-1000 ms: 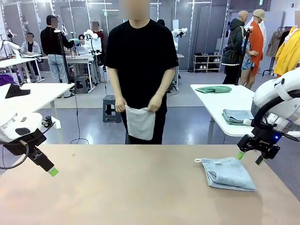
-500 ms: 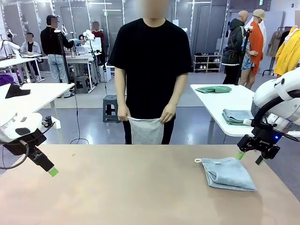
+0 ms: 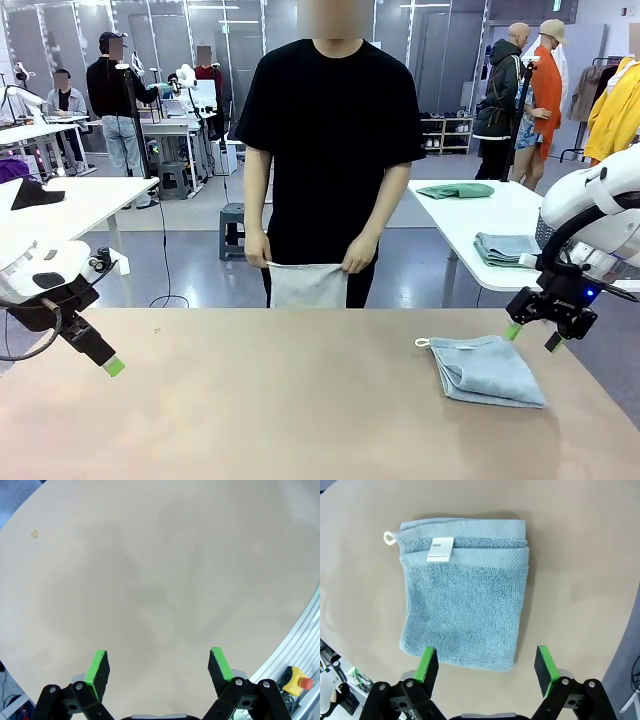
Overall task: Fold the towels and place them in the basket.
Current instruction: When a person lays out a Towel with hook on the table, fold it in half twice.
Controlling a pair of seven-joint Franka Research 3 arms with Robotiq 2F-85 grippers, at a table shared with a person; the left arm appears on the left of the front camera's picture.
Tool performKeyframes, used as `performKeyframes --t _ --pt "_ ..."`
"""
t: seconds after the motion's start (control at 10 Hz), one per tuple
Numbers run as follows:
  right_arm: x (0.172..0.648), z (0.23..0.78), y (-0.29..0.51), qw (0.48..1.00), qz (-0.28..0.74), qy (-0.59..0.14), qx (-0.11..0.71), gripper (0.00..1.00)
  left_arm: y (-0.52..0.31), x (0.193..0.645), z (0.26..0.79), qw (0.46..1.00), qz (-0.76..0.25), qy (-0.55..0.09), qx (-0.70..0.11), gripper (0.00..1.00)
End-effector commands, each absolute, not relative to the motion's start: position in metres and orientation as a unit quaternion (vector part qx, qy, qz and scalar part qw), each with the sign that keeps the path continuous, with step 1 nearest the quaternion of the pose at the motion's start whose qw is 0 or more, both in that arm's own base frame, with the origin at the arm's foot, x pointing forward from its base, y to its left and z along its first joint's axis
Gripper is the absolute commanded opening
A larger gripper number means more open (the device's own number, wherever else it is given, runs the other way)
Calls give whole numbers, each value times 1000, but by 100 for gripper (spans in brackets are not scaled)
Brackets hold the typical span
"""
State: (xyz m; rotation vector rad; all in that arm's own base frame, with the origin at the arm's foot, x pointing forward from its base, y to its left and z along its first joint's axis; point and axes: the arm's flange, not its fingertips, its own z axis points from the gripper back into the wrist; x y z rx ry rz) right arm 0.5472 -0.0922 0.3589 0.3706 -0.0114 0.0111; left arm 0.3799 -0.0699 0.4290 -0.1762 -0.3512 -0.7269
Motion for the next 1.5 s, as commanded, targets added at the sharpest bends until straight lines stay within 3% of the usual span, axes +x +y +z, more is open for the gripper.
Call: performKeyframes --t 0.0,0.2,0.5,1.1,1.4 --pt "527 392 -71 980 72 -54 177 97 -83 382 456 914 -359 -184 -48 100" --pt "493 438 -21 977 142 -102 126 97 -76 374 502 908 -363 -199 -63 100" --pt "439 478 42 961 222 -134 97 97 -56 372 522 907 -354 -216 -73 100" --pt "311 518 122 933 261 -228 101 97 -28 359 493 903 -364 -216 -80 100" --pt "296 509 116 933 245 -239 111 97 -24 347 485 896 -366 -233 -95 100"
